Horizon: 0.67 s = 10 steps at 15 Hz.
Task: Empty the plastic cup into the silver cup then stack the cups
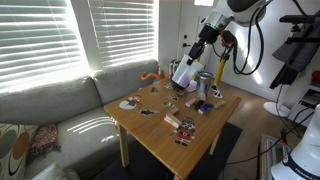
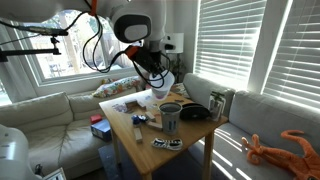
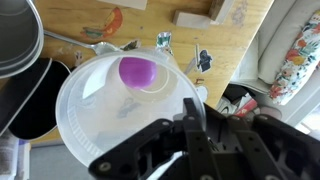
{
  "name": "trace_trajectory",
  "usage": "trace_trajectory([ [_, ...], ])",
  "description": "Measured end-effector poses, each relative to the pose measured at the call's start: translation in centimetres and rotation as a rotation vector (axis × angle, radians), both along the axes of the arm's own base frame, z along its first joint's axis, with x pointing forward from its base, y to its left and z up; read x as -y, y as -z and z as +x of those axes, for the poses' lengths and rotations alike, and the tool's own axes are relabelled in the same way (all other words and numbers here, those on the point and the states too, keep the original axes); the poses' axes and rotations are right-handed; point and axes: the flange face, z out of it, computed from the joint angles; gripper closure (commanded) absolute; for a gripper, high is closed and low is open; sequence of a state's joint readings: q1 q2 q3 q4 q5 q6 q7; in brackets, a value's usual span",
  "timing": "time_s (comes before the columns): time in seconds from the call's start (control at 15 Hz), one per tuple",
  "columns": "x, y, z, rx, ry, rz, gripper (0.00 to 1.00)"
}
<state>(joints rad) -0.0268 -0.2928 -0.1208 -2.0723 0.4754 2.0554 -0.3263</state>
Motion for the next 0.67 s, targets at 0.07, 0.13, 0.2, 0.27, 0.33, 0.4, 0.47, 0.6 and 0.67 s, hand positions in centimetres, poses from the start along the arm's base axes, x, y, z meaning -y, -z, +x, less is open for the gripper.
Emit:
trace_trajectory([
  [0.07, 0.5, 0.0, 0.1, 0.032, -0.014, 0.009, 0.98],
  [0.13, 1.2, 0.1, 0.0, 0.06, -0.028, 0.021, 0.98],
  [0.2, 2.0, 0.4, -0.2, 0.083, -0.042, 0.037, 0.98],
  [0.27, 2.8, 0.7, -0.4, 0.102, -0.055, 0.058, 0.98],
  [0.33, 3.5, 1.1, -0.6, 0.119, -0.066, 0.079, 0.98],
  [0.4, 4.3, 1.6, -0.9, 0.131, -0.075, 0.104, 0.98],
  [0.47, 4.9, 2.0, -1.2, 0.14, -0.085, 0.127, 0.98],
  [0.6, 6.0, 2.6, -1.8, 0.163, -0.101, 0.176, 0.98],
  [0.67, 6.5, 2.8, -2.1, 0.171, -0.107, 0.203, 0.98],
])
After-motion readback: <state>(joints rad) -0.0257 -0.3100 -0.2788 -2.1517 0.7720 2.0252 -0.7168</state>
